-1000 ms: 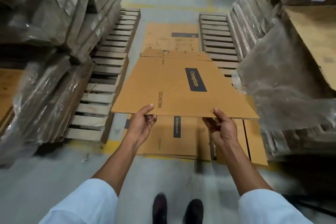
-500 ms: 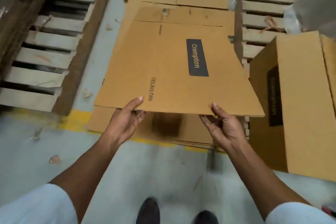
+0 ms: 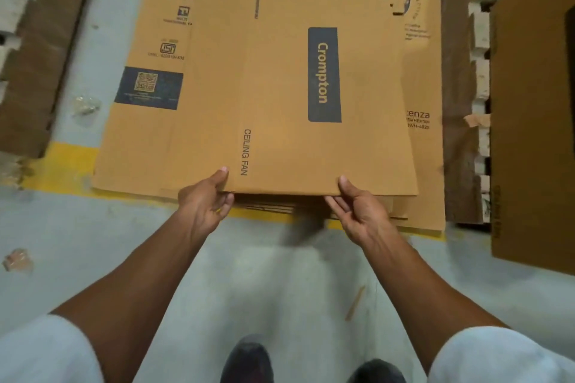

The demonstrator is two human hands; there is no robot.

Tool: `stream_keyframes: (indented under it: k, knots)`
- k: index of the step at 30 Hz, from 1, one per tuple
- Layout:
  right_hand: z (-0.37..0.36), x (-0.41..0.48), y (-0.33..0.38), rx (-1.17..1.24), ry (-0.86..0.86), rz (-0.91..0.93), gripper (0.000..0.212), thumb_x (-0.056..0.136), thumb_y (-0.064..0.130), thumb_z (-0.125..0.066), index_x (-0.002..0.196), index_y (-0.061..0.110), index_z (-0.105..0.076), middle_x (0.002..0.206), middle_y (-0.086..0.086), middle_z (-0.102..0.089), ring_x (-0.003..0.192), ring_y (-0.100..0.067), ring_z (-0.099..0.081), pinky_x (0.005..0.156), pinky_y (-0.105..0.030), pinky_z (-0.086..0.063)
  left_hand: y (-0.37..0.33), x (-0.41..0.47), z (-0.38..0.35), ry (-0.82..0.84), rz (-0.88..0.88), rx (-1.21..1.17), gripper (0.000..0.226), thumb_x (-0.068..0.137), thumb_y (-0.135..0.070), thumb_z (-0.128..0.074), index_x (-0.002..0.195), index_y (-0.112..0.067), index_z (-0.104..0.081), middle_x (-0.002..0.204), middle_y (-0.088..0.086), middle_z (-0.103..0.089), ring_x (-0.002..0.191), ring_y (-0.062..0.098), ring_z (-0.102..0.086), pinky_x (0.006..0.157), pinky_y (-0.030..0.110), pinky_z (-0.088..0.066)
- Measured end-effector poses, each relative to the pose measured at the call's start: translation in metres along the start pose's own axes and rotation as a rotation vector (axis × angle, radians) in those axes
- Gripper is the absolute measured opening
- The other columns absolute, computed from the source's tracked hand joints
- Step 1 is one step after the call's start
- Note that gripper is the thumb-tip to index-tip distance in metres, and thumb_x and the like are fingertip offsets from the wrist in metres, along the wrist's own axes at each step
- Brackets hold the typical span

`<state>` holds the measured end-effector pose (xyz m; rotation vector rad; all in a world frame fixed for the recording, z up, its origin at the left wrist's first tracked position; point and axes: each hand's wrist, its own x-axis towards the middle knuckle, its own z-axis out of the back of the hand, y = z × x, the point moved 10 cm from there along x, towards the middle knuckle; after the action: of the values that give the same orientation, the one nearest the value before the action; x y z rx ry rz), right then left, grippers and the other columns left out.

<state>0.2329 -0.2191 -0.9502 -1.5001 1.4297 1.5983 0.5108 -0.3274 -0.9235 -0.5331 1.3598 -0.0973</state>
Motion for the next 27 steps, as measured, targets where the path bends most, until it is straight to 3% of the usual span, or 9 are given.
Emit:
stream_keyframes:
  k: [6, 11, 14, 17, 20, 23, 27]
  knots:
    - [0.020, 0.018, -0.037, -0.077, -0.063, -0.102, 0.022, 0.088, -0.002, -0.072, 0.108, -0.009, -0.065, 0.103, -0.022, -0.072, 0.088, -0.033, -0.072, 0.060, -0.039, -0.064, 0.013, 0.033, 0.010, -0.060, 0.084, 0.163, 0.018, 0.095, -0.021, -0.070, 0.105, -0.012, -0.058, 0.094, 0.012, -0.059, 0.082, 0.021, -0.060, 0.081, 0.030, -0.053]
    - [0.029, 0.025, -0.053, -0.174, -0.060, -0.134, 0.007, 0.096, 0.003, -0.065, 0.100, -0.002, -0.067, 0.097, -0.017, -0.073, 0.082, -0.026, -0.073, 0.067, -0.037, -0.064, 0.015, 0.051, 0.013, -0.037, 0.105, 0.149, 0.005, 0.100, -0.010, -0.060, 0.097, -0.010, -0.056, 0.121, 0.017, -0.062, 0.106, 0.028, -0.063, 0.091, 0.034, -0.054]
    - [0.038, 0.020, -0.053, -0.283, -0.057, -0.136, 0.008, 0.102, 0.009, -0.057, 0.100, 0.006, -0.065, 0.098, -0.013, -0.074, 0.083, -0.025, -0.072, 0.074, -0.037, -0.061, 0.018, 0.049, 0.017, -0.048, 0.123, 0.182, 0.022, 0.098, -0.013, -0.060, 0.118, -0.008, -0.052, 0.136, 0.022, -0.053, 0.118, 0.032, -0.061, 0.096, 0.040, -0.055]
    - [0.046, 0.000, -0.041, -0.342, -0.058, -0.083, 0.009, 0.101, 0.012, -0.058, 0.106, 0.009, -0.065, 0.100, -0.010, -0.075, 0.082, -0.026, -0.074, 0.073, -0.036, -0.061, 0.014, 0.022, 0.015, -0.060, 0.026, 0.382, 0.037, 0.099, -0.014, -0.059, 0.135, -0.012, -0.054, 0.148, 0.020, -0.041, 0.126, 0.033, -0.052, 0.094, 0.040, -0.056]
    - [0.045, -0.033, -0.010, -0.303, -0.064, 0.013, 0.017, 0.102, 0.014, -0.057, 0.115, 0.006, -0.065, 0.098, -0.010, -0.074, 0.079, -0.025, -0.073, 0.070, -0.036, -0.062, 0.014, -0.024, -0.009, 0.061, -0.097, 0.614, 0.024, 0.099, -0.016, -0.057, 0.122, -0.011, -0.064, 0.136, 0.012, -0.057, 0.114, 0.027, -0.063, 0.072, 0.029, -0.055]
    - [0.035, -0.072, 0.041, -0.235, -0.045, 0.100, 0.024, 0.103, 0.013, -0.055, 0.123, 0.002, -0.062, 0.097, -0.009, -0.072, 0.079, -0.025, -0.070, 0.068, -0.034, -0.061, 0.022, -0.090, -0.056, 0.273, -0.144, 0.750, 0.015, 0.098, -0.027, -0.062, 0.109, -0.016, -0.064, 0.119, 0.007, -0.068, 0.096, 0.022, -0.068, 0.075, 0.031, -0.054]
    - [0.028, -0.152, 0.155, -0.250, -0.038, 0.290, 0.020, 0.103, 0.012, -0.056, 0.119, 0.004, -0.062, 0.099, -0.011, -0.071, 0.073, -0.022, -0.069, 0.069, -0.034, -0.060, 0.013, -0.192, -0.136, 0.429, -0.247, 0.809, 0.020, 0.098, -0.033, -0.062, 0.112, -0.019, -0.065, 0.114, 0.004, -0.070, 0.102, 0.026, -0.071, 0.087, 0.039, -0.058]
